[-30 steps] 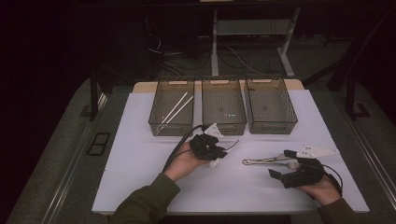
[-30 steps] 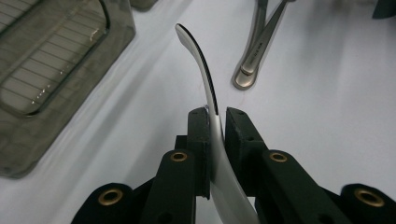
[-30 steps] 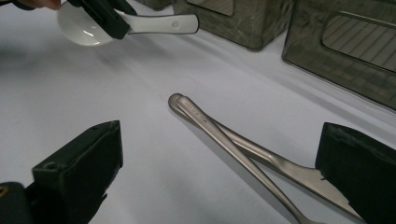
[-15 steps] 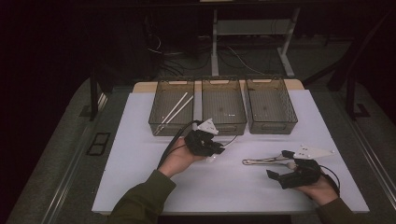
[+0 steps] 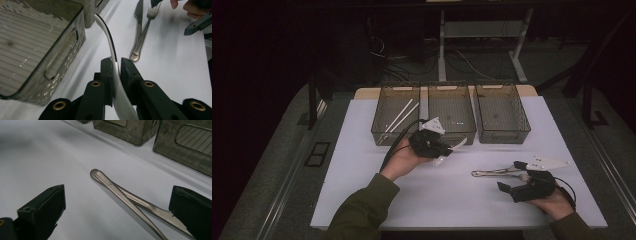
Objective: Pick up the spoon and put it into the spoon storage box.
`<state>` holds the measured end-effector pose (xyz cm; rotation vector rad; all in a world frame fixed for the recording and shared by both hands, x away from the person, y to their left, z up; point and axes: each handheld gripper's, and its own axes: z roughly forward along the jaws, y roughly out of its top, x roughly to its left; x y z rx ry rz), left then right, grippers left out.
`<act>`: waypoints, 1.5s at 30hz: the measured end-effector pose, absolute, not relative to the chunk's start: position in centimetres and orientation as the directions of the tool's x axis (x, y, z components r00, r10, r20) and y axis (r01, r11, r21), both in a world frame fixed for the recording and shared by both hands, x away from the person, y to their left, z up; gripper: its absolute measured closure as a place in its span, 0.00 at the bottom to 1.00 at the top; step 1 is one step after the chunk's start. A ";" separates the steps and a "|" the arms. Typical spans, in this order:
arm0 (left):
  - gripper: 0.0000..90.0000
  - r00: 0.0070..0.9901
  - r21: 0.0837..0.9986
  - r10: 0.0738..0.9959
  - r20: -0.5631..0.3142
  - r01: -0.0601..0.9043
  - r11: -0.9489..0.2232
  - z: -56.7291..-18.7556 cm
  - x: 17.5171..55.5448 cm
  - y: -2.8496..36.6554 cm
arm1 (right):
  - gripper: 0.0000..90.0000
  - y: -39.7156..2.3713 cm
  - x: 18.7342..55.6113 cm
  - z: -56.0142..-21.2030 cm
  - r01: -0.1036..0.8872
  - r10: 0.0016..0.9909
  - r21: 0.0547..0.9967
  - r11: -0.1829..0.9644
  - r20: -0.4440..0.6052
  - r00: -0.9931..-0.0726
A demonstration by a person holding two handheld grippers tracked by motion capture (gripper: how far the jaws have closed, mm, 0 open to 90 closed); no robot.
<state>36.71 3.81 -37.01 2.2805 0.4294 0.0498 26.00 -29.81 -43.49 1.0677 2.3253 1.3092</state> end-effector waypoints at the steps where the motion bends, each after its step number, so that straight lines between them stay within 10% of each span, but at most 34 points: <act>1: 0.89 0.943 0.724 0.319 -0.096 0.286 -0.628 -36.9 36.9 3.7 | 0.01 -29.8 26.0 -43.5 0.469 0.711 0.822 0.322 0.117 -0.693; 45: 0.89 0.890 0.691 0.455 -0.020 0.342 -0.637 -34.6 47.6 1.7 | 0.01 -30.3 25.9 -43.5 0.477 0.723 0.827 0.299 0.130 -0.679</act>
